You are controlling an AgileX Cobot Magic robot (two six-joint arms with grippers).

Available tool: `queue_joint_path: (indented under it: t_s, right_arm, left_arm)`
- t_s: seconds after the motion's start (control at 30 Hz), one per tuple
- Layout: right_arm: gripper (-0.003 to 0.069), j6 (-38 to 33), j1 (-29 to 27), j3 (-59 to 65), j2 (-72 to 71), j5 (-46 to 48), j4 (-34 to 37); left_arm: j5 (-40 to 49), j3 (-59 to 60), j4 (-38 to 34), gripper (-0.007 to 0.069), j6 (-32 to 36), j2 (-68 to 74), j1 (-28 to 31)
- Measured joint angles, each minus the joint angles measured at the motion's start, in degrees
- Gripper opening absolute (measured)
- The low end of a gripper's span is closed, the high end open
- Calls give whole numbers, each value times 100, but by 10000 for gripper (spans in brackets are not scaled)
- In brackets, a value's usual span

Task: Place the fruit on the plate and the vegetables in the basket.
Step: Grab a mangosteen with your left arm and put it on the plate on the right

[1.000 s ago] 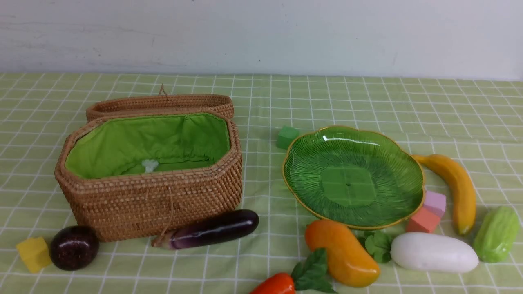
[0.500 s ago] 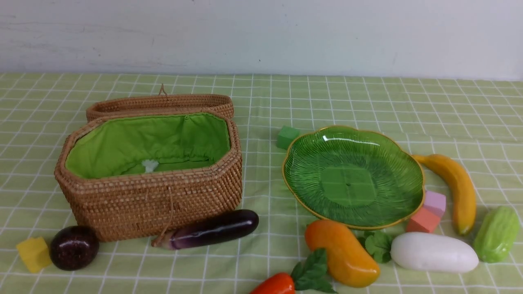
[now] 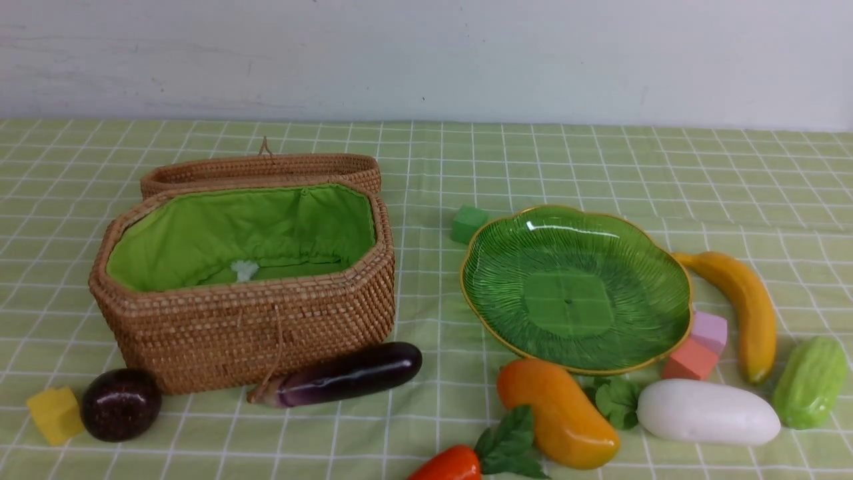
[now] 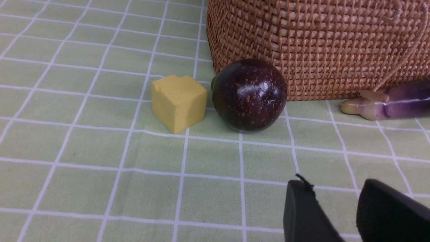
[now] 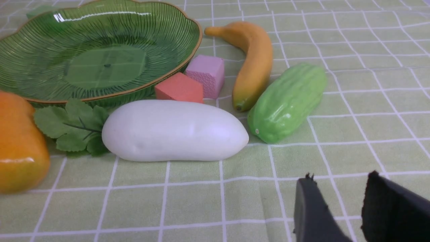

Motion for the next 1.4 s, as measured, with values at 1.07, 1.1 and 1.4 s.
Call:
queue_joint_path:
  t_s: [1.07, 1.1, 1.4]
  right_arm:
    - [241, 0, 0, 5, 0, 0, 0]
    - [241, 0, 0, 5, 0, 0, 0]
    - [241, 0, 0, 5, 0, 0, 0]
  left_arm:
    - [-2750, 18, -345, 239, 5, 0, 0]
    - [-2968, 18, -345, 239, 5, 0, 0]
    - [-4441, -962, -1086, 239, -80, 0, 0]
